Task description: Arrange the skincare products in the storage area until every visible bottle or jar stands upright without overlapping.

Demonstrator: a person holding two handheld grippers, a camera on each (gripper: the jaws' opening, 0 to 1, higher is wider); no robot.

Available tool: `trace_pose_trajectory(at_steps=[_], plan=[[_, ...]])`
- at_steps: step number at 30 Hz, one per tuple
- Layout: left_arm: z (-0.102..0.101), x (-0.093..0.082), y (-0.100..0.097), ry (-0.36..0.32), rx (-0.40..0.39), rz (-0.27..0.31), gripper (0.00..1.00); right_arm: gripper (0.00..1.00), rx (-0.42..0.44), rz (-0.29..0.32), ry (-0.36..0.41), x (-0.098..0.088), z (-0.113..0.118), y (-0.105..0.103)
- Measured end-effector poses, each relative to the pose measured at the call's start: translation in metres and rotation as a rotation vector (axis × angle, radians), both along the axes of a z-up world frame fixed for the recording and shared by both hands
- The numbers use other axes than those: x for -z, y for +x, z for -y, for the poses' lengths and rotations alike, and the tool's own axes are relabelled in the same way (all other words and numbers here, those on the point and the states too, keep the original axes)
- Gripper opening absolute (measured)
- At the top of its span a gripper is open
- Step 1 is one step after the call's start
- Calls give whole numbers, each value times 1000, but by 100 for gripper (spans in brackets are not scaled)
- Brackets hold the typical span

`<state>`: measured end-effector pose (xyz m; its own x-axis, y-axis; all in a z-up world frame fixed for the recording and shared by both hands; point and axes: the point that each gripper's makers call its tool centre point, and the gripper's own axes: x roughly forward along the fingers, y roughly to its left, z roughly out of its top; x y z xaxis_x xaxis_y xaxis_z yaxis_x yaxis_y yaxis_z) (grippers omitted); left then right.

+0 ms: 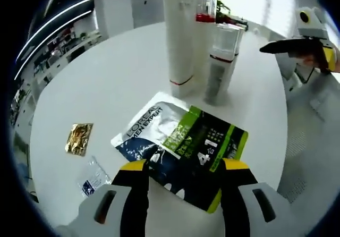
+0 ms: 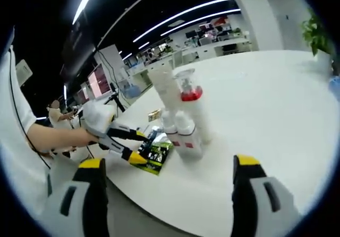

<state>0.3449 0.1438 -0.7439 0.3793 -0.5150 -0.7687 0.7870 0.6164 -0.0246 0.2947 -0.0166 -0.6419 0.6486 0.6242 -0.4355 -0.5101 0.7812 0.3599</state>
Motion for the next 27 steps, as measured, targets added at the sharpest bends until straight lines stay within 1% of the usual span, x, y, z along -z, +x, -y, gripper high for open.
trace_pose_trajectory(at_steps=[7,20,27], plan=[[0,0,1,13,25,-13,51,99,3,3,0,-1,1,0],[-1,-2,-1,34,20,-27,50,99,5,8,-2,-4,2,-2],[-8,-8,-5,34,2,-29,53,99,5,18,-3,-6,2,-2]])
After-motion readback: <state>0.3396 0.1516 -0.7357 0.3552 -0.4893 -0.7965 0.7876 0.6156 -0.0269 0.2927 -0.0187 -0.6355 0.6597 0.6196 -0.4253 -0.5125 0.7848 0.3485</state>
